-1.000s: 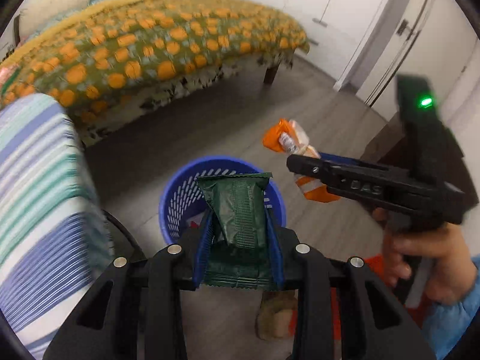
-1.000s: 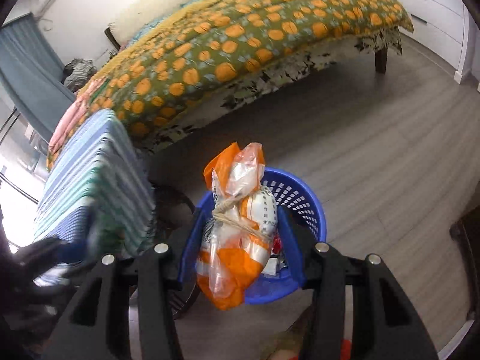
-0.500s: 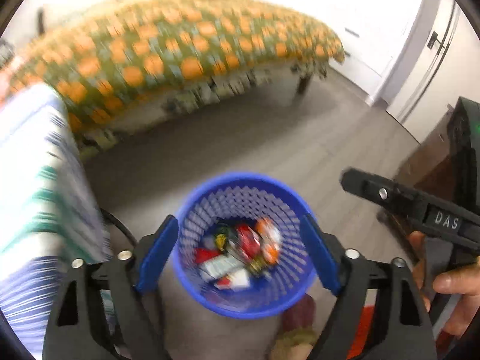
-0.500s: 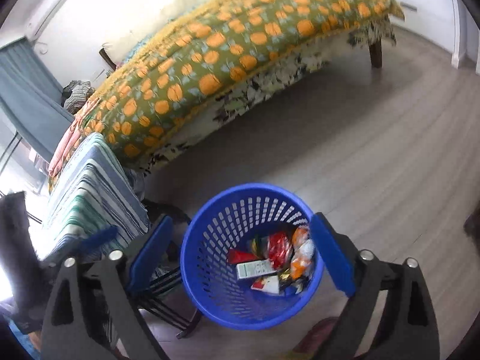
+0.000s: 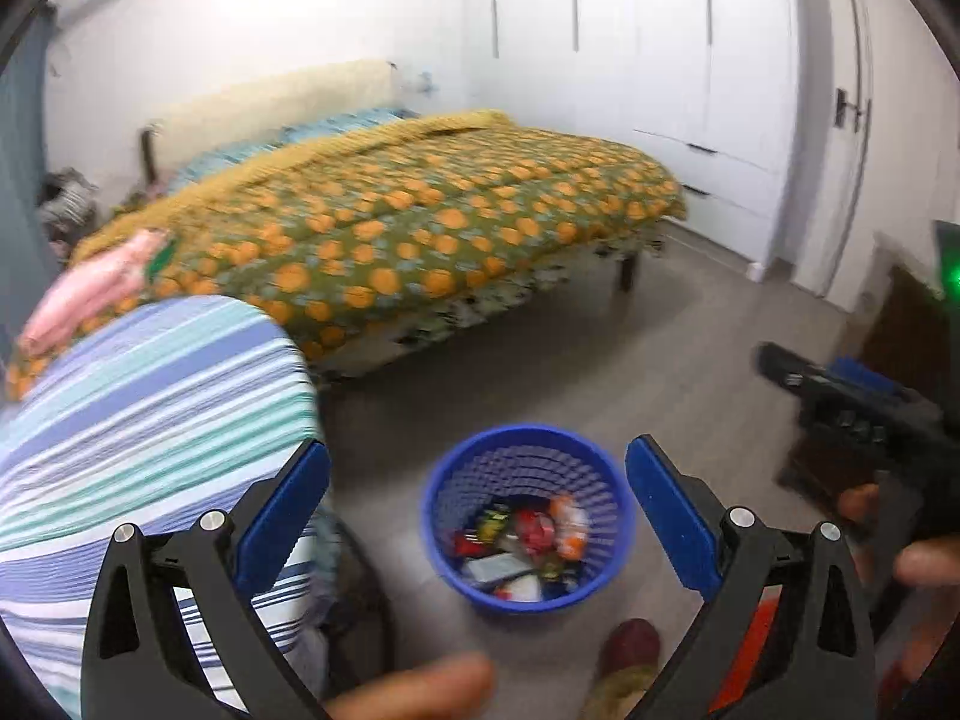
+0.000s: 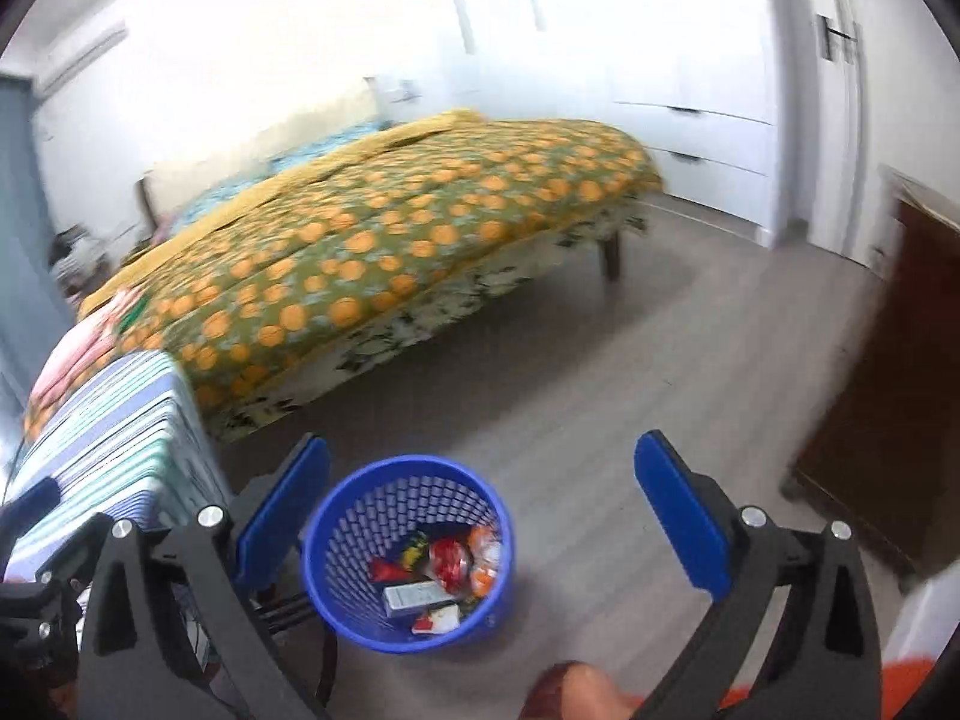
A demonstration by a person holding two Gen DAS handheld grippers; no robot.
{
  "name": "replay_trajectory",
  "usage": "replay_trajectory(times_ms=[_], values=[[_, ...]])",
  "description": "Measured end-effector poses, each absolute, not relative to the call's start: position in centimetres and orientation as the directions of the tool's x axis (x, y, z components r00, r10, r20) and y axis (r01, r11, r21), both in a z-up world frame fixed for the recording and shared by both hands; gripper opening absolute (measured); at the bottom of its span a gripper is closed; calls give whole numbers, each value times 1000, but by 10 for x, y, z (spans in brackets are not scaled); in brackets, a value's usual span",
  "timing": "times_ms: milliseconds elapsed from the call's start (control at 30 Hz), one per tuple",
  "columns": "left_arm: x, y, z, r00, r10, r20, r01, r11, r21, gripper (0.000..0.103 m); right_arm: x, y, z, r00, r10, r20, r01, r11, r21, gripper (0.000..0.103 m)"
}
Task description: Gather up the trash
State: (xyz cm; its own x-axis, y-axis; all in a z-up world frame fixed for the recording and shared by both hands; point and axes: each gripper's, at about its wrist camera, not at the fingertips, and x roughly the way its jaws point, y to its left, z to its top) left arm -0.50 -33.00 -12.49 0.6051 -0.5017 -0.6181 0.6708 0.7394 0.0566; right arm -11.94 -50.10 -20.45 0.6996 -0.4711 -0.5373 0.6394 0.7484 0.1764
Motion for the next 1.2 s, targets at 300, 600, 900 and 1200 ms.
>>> replay_trajectory(times_ms=[300,600,900,1200], values=[[1,-329,-146,523,-438,-731,666,745,30,98,-132,-486,-221,642,-422,-640,637,758,139,98],[7,-340,-184,462,-374,-804,669,742,40,98,-123,-472,-243,591,-347,-728,576,813,80,98],[12,-347,-196,430,-355,-830,667,745,26,98,-127,-471,-246,597,-314,-738,548,832,89,98],[12,-347,-199,417,-352,-838,664,748,16,98,-126,-468,-248,597,-294,-747,539,836,102,98]])
